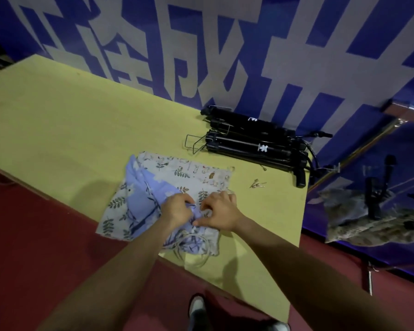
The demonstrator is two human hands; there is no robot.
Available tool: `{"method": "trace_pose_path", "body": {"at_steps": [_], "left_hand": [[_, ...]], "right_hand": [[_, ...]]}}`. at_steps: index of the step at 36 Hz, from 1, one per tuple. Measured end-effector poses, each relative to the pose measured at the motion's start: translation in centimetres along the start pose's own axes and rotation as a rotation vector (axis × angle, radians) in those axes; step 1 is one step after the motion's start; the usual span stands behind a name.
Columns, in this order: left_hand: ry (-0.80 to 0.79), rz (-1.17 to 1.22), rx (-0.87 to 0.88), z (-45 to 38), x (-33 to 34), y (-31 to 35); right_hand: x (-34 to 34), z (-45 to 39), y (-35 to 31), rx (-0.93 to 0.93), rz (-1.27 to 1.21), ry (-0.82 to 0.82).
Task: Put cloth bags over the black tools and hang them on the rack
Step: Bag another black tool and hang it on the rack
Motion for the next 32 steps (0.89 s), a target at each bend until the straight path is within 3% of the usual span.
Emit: {"method": "trace_pose_path", "body": {"at_steps": [5,8,14,19,24,28,32], "left_hand": [[0.026,0.034,0.013,-0.3,-0.3,0.0],[0.035,0.083,0.028,-0.3,-0.5,0.4],[0.210,0.243,0.126,0.1,-4.0,3.0],[0.195,0.136,0.293,0.1,-5.4,7.7],[0.271,-0.027,0.429,-0.3,-6.4,11.1],[0.240,-0.197,0.549,-0.4,-6.2,13.9],[0.233,-0.100,0.538,-0.6,-7.4,14.9]], "right_hand": [[0.4,-0.5,-2.1,-0.079,0.070,-0.020],[-0.4,-0.8,-2.8,-0.098,0.085,0.048],[-3.4,-1.1,0.6,0.054,-0.481,0.191],[-7.4,-1.3,3.3,0.131,-0.769,0.331],[-11.1,-1.3,3.7,0.042,-0.691,0.398],[-12.8,-1.1,4.5,0.017,-0.714,0.393],[-13.3,-1.1,5.6,0.071,-0.553,0.373]]}}
Point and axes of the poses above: each hand's wrist, its own z-axis away from the middle knuckle, its own x-axis out of the palm, y = z × x, the point moved 9 cm from there along -z, towards the middle knuckle, and after that the axes turned 11 degrees about z, right-handed, at the moved point
